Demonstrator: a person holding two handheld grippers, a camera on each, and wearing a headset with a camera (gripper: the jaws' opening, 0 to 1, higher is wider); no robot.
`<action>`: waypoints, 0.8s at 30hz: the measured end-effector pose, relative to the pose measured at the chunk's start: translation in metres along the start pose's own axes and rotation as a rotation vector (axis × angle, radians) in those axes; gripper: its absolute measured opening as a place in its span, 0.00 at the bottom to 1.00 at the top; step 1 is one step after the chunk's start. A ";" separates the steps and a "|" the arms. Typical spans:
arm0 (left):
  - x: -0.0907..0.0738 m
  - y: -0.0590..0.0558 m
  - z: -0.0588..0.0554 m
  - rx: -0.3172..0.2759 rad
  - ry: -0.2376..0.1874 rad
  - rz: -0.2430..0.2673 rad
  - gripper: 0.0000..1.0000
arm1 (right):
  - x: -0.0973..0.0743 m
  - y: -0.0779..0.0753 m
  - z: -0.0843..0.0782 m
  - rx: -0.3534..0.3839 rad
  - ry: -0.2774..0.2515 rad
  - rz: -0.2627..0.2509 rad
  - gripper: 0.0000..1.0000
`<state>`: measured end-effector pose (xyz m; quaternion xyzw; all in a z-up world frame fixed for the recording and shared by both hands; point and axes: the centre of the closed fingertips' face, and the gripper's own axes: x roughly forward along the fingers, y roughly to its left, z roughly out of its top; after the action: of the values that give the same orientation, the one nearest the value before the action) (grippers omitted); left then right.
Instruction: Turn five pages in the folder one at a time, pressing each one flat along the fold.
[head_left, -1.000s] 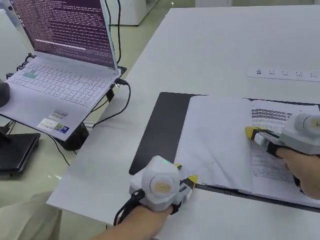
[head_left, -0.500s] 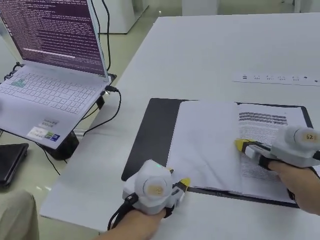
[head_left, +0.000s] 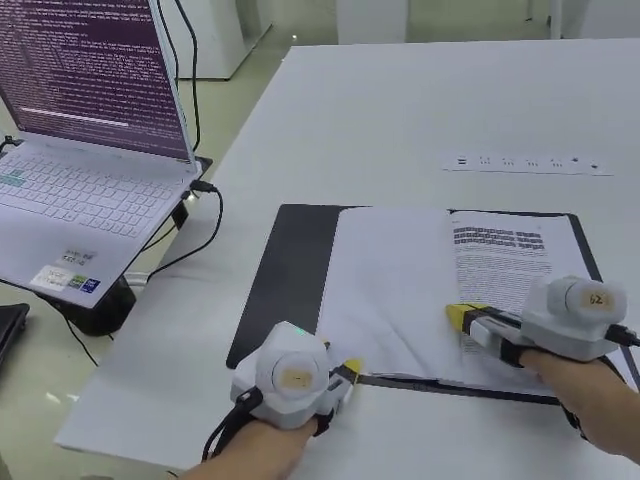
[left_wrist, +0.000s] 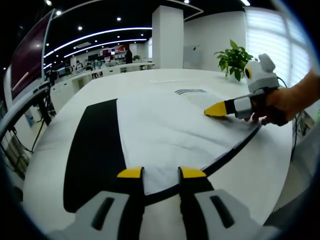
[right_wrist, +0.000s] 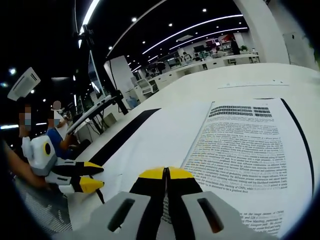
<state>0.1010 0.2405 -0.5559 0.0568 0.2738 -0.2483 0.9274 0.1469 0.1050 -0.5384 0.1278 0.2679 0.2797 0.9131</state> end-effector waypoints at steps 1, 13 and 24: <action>0.000 0.000 0.000 0.001 0.000 0.000 0.26 | -0.001 0.000 -0.002 -0.002 0.003 0.002 0.00; 0.000 0.000 0.000 0.001 0.001 -0.001 0.26 | -0.020 0.011 -0.025 -0.011 0.027 0.027 0.00; 0.000 0.000 0.000 0.002 0.002 -0.004 0.26 | -0.041 0.027 -0.047 -0.008 0.061 0.064 0.00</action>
<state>0.1007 0.2402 -0.5563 0.0575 0.2746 -0.2505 0.9266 0.0797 0.1071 -0.5493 0.1237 0.2904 0.3135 0.8956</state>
